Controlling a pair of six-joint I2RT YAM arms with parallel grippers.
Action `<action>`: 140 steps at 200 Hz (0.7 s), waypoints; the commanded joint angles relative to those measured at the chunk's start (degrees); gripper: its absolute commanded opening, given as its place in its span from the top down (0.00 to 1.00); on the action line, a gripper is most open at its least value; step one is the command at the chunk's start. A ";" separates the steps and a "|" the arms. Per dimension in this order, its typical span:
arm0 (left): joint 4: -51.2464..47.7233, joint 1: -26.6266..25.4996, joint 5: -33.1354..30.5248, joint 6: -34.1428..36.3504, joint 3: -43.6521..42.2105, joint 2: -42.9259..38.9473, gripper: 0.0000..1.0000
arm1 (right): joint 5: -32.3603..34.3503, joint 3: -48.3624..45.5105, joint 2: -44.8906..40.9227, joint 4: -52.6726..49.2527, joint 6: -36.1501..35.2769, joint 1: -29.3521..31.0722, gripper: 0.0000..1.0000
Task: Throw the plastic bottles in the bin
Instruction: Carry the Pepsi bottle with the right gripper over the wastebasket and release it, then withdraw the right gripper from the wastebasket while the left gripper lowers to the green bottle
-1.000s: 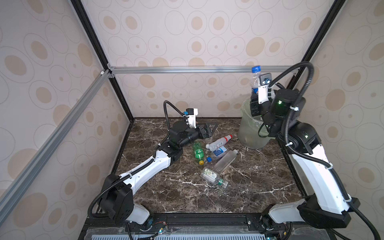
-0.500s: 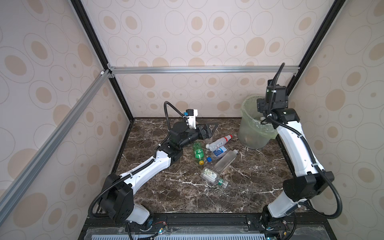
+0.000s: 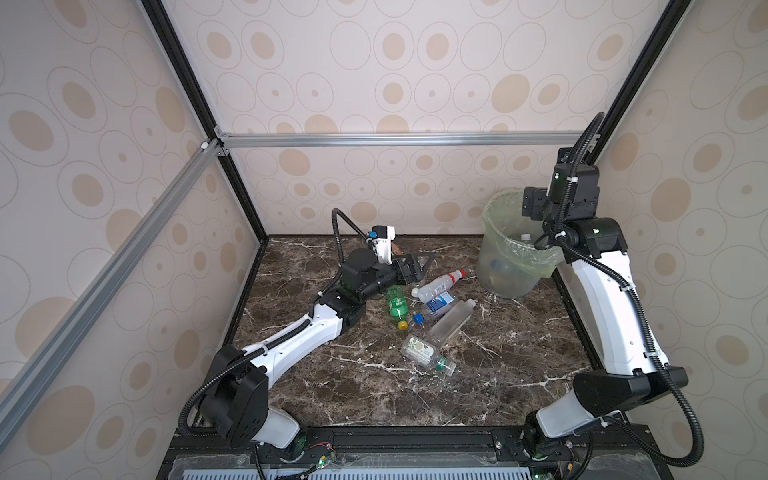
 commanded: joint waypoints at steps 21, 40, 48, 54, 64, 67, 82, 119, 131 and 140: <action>-3.46 -0.18 -1.11 1.02 0.27 0.40 0.01 | -0.74 -0.75 -0.47 -1.37 1.08 3.63 0.00; -10.12 -0.19 -3.84 3.21 1.18 0.76 0.01 | -1.81 -2.67 -1.02 -1.05 1.95 5.60 0.00; -12.96 -0.20 -5.61 4.41 1.45 0.98 0.01 | -2.42 -3.74 -1.43 -0.85 2.50 5.67 0.00; -15.18 -0.19 -6.98 5.22 1.66 1.17 0.01 | -3.04 -4.92 -1.84 -0.52 2.88 7.66 0.00; -18.63 -0.18 -9.15 6.44 2.02 1.77 0.01 | -4.28 -7.31 -2.51 0.27 3.63 9.06 0.00; -19.50 -0.19 -9.77 6.77 2.03 2.00 0.01 | -4.53 -8.03 -2.67 0.49 3.81 9.39 0.00; -22.35 -0.09 -10.86 7.36 1.61 3.22 0.01 | -5.36 -11.17 -3.10 0.79 4.96 11.37 0.00; -25.51 -0.09 -12.50 7.49 1.51 8.06 0.01 | -8.42 -20.81 -5.19 2.58 8.57 15.00 0.00; -28.18 0.09 -14.56 8.09 3.04 10.16 0.01 | -11.67 -24.80 -6.66 3.83 10.76 14.98 0.00; -29.47 0.23 -15.88 8.87 4.07 11.54 0.01 | -13.31 -27.50 -7.71 4.53 12.21 14.99 0.00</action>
